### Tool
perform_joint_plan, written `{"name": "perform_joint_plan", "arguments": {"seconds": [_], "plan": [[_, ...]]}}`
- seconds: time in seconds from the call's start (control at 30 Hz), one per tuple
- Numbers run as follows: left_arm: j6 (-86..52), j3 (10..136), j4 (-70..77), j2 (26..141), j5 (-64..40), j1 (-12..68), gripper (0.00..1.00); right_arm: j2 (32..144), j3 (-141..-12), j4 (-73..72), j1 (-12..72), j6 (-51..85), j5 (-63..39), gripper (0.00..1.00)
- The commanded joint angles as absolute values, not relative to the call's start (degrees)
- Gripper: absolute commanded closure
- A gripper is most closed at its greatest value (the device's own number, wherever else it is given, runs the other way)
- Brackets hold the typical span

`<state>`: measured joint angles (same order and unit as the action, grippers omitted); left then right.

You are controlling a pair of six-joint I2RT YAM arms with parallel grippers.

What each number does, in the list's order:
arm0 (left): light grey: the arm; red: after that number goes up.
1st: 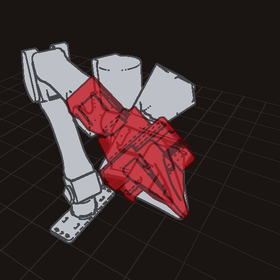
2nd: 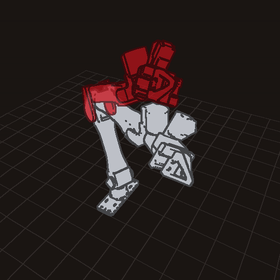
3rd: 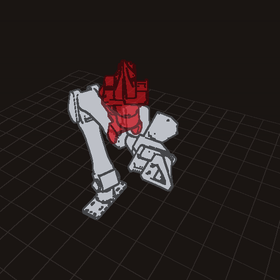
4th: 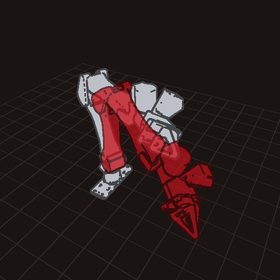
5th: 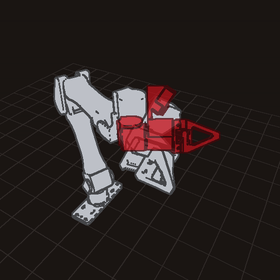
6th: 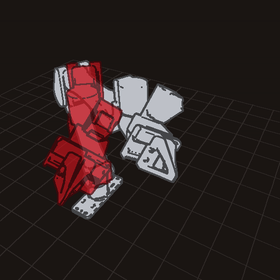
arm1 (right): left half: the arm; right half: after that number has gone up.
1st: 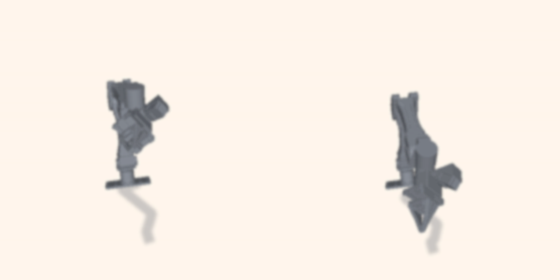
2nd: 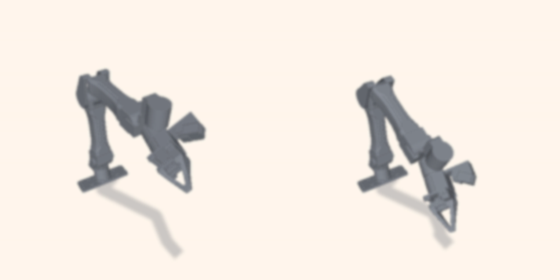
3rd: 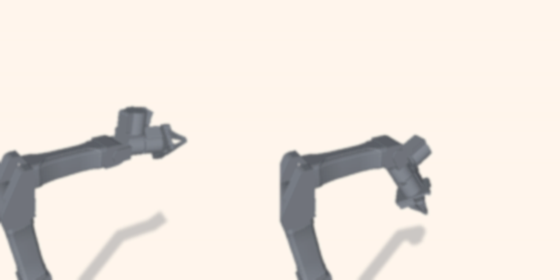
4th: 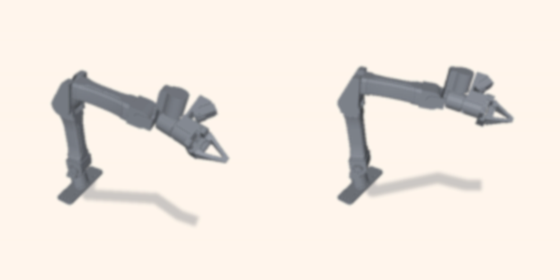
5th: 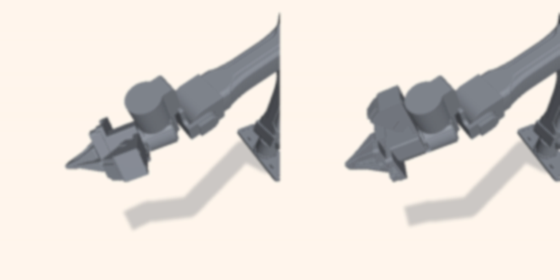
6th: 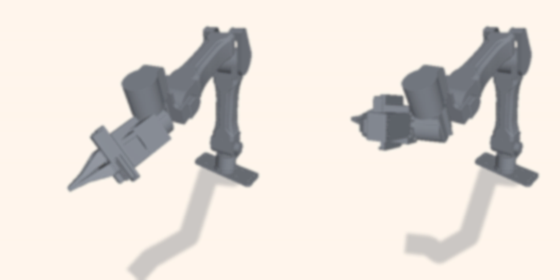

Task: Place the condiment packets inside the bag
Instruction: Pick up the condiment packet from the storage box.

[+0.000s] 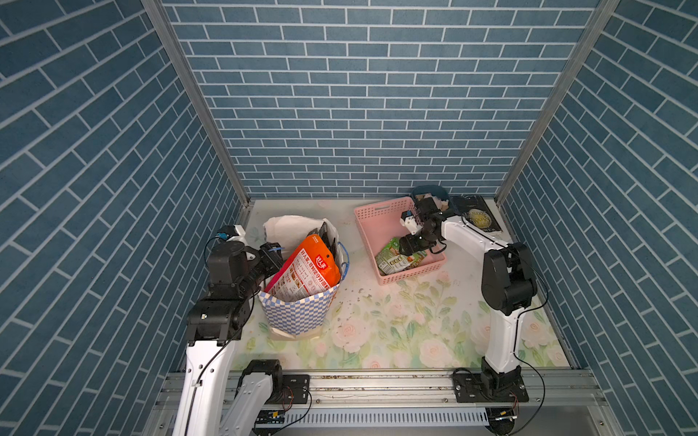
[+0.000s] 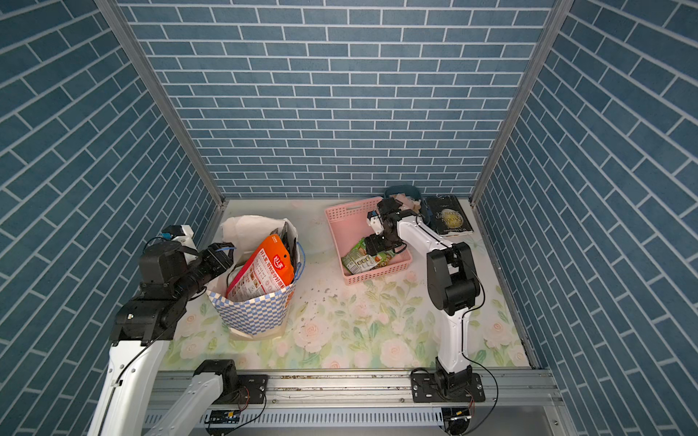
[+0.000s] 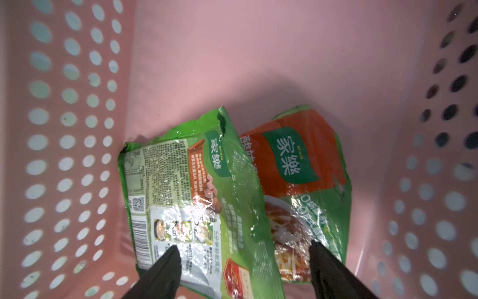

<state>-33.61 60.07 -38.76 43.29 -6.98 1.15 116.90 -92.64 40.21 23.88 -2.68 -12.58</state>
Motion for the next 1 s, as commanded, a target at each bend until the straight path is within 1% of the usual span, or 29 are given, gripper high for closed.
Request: {"name": "perform_joint_plan", "arguments": {"seconds": [0.0,0.03,0.07,0.1,0.17,0.2,0.3,0.33,0.43,0.53,0.6,0.73,0.87,0.97], "plan": [[-32.87,60.20,-37.98,42.97,-8.10,1.41,0.42,117.72,-91.41,38.99,23.56,-3.54,-17.27,0.24],[-32.87,60.25,-37.89,42.98,-8.24,1.41,0.42,117.62,-91.19,38.57,23.54,-3.40,-17.98,0.26],[-32.95,60.21,-37.84,43.02,-8.45,1.41,0.42,117.56,-91.03,38.25,23.55,-3.24,-18.54,0.30],[-33.03,60.21,-37.75,42.99,-8.57,1.41,0.42,117.45,-90.85,38.00,23.53,-3.05,-18.88,0.35],[-33.22,60.05,-37.71,42.73,-8.70,1.42,0.42,116.99,-90.16,37.21,23.55,-2.67,-19.59,0.49],[-33.29,59.96,-37.71,42.62,-8.70,1.41,0.42,116.58,-89.61,36.73,23.57,-2.45,-19.63,0.58],[-33.31,59.85,-37.79,42.45,-8.75,1.41,0.42,114.82,-88.50,36.20,23.55,-1.46,-18.79,0.94],[-33.29,59.89,-37.87,42.41,-8.75,1.41,0.42,114.01,-88.33,36.21,23.60,-0.99,-18.32,1.00],[-33.31,60.10,-37.75,42.48,-8.70,1.41,0.42,110.09,-88.51,36.95,23.64,0.50,-17.40,1.00],[-33.40,60.13,-37.26,42.23,-8.42,1.41,0.42,104.12,-90.21,38.12,23.92,4.73,-17.16,1.00],[-33.75,59.84,-36.65,41.96,-8.37,1.41,0.42,100.43,-91.94,38.27,24.65,7.73,-19.40,1.00],[-34.76,58.95,-35.17,41.31,-8.66,1.41,0.42,94.94,-97.49,36.77,29.63,12.49,-22.95,1.00],[-35.15,58.50,-34.46,41.09,-8.92,1.41,0.42,94.21,-105.28,35.37,35.92,15.80,-25.10,1.00],[-35.22,58.15,-34.45,40.86,-8.96,1.41,0.42,94.19,-108.75,31.80,40.03,17.60,-28.65,1.00]]}}
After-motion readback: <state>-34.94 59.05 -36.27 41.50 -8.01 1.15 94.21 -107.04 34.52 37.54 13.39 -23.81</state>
